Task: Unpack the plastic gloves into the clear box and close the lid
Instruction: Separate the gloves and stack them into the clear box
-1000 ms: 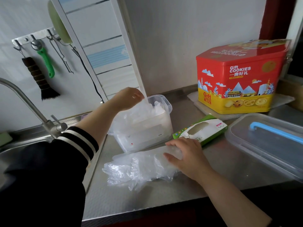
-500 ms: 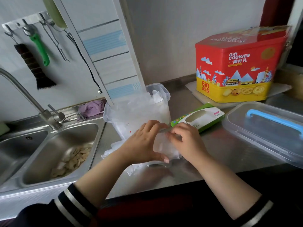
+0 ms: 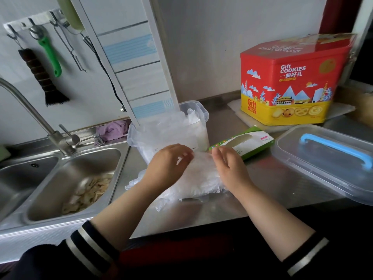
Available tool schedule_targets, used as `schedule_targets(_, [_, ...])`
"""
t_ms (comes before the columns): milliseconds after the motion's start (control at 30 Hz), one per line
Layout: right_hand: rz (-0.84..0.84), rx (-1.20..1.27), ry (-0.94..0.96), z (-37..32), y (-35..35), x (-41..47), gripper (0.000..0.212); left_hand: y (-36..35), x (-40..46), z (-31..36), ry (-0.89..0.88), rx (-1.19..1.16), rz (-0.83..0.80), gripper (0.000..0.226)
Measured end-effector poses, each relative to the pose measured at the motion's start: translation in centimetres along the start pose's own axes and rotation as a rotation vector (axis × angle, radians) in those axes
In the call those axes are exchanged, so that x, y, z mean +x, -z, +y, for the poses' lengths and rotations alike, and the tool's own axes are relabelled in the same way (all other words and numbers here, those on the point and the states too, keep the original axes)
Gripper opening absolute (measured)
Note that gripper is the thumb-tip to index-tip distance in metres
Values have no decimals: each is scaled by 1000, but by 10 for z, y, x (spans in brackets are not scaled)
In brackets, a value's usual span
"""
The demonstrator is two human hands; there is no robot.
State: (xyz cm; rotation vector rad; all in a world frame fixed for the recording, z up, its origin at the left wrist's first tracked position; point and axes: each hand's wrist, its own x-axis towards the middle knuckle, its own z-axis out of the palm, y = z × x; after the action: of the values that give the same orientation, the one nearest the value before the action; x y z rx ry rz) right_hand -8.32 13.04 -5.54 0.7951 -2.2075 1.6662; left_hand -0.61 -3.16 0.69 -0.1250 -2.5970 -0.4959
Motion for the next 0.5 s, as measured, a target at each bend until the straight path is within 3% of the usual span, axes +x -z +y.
schedule_targets(133, [-116,6,14,-2,2,-7,78,19,23,3,171,4,-121,10])
schedule_targets(300, [-23,-110,27,0,-5,-6,36,29,42,2,127,209,-114,21])
schedule_targets(500, [-46,-151,-66,-1,-2,-5,36,42,62,-4,-9,253,-40,23])
